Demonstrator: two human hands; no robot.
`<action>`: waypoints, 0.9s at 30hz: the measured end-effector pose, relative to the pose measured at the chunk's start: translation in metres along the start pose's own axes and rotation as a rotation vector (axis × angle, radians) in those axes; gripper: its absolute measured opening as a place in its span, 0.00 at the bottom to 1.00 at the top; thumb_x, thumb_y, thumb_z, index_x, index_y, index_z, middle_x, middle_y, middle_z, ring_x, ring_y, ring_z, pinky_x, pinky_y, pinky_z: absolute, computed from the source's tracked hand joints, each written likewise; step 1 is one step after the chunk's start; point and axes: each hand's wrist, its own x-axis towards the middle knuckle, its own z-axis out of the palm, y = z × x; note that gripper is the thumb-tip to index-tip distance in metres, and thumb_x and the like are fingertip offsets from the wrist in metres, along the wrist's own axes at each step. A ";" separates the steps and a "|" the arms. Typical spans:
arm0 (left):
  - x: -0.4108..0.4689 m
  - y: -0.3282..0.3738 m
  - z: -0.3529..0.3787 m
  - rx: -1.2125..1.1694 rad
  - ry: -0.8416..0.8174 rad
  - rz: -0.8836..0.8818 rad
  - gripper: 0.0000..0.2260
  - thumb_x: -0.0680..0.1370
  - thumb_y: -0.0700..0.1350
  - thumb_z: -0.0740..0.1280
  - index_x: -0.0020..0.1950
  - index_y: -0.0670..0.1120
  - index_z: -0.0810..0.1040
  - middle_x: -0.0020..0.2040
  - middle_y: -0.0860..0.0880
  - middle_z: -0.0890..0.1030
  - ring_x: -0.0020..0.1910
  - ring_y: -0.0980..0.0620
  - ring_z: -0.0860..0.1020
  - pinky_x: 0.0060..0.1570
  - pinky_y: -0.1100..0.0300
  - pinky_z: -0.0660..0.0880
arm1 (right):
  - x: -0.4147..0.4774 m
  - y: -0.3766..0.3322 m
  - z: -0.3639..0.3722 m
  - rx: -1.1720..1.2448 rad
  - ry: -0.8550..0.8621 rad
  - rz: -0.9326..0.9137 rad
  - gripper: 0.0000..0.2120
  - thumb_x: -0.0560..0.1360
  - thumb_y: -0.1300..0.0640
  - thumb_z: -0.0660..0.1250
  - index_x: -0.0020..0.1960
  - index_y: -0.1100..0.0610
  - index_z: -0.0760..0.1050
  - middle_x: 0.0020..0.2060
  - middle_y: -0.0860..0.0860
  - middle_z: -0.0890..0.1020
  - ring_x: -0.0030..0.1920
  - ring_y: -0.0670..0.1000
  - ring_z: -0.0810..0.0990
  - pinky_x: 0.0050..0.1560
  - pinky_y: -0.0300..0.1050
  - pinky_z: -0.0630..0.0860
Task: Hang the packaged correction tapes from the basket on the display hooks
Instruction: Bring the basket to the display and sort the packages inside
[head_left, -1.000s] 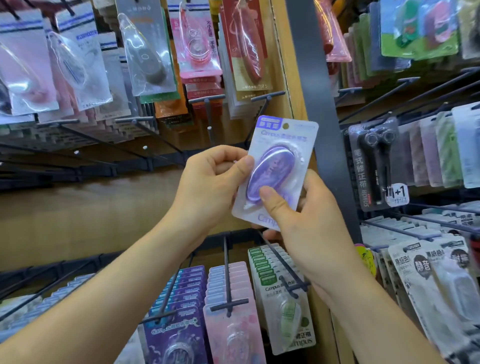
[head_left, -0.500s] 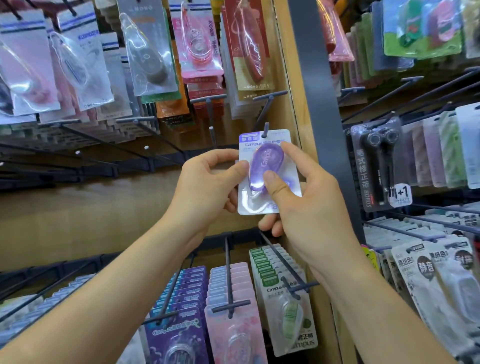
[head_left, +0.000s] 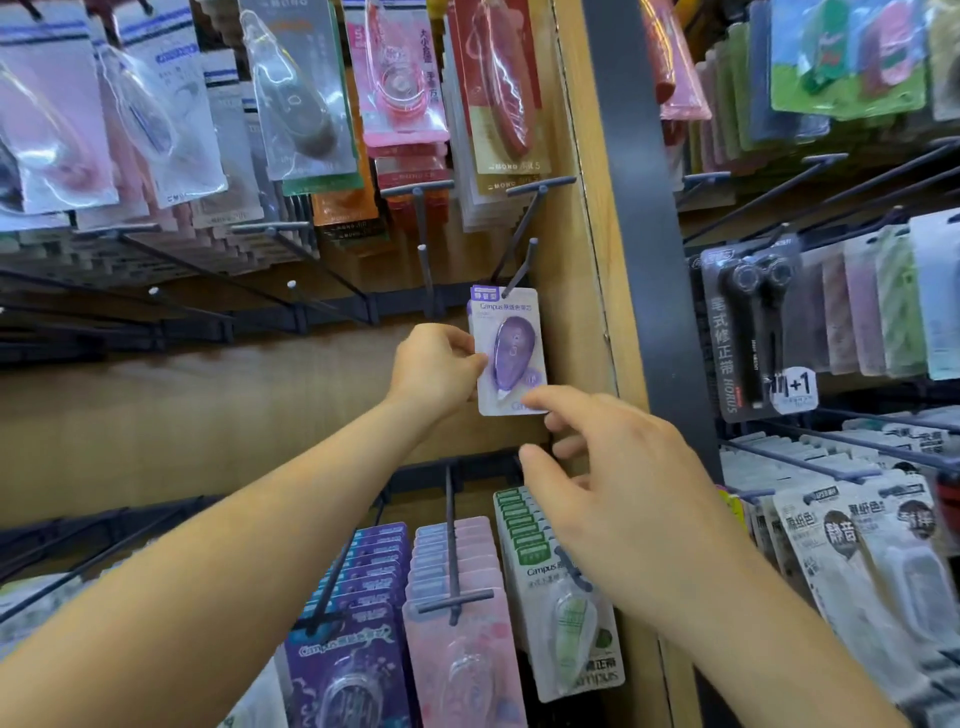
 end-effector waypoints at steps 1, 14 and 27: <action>0.006 -0.005 0.005 0.022 0.004 -0.007 0.04 0.78 0.44 0.70 0.51 0.44 0.79 0.48 0.44 0.83 0.45 0.48 0.84 0.47 0.48 0.83 | -0.002 0.001 0.000 -0.005 -0.015 -0.012 0.18 0.79 0.49 0.63 0.69 0.43 0.71 0.55 0.41 0.76 0.53 0.43 0.76 0.56 0.46 0.76; 0.017 -0.012 0.007 0.297 -0.128 -0.048 0.10 0.79 0.47 0.67 0.59 0.46 0.77 0.52 0.44 0.82 0.49 0.45 0.81 0.52 0.49 0.81 | -0.015 0.004 0.006 -0.172 -0.137 -0.266 0.16 0.79 0.49 0.58 0.64 0.50 0.74 0.51 0.48 0.81 0.50 0.52 0.80 0.46 0.53 0.81; -0.253 -0.048 -0.205 0.368 0.003 0.023 0.06 0.78 0.43 0.67 0.46 0.49 0.84 0.31 0.52 0.81 0.32 0.58 0.78 0.33 0.68 0.70 | -0.086 -0.098 0.100 0.285 -0.536 -0.678 0.11 0.77 0.48 0.59 0.53 0.50 0.77 0.36 0.45 0.80 0.36 0.47 0.76 0.35 0.49 0.77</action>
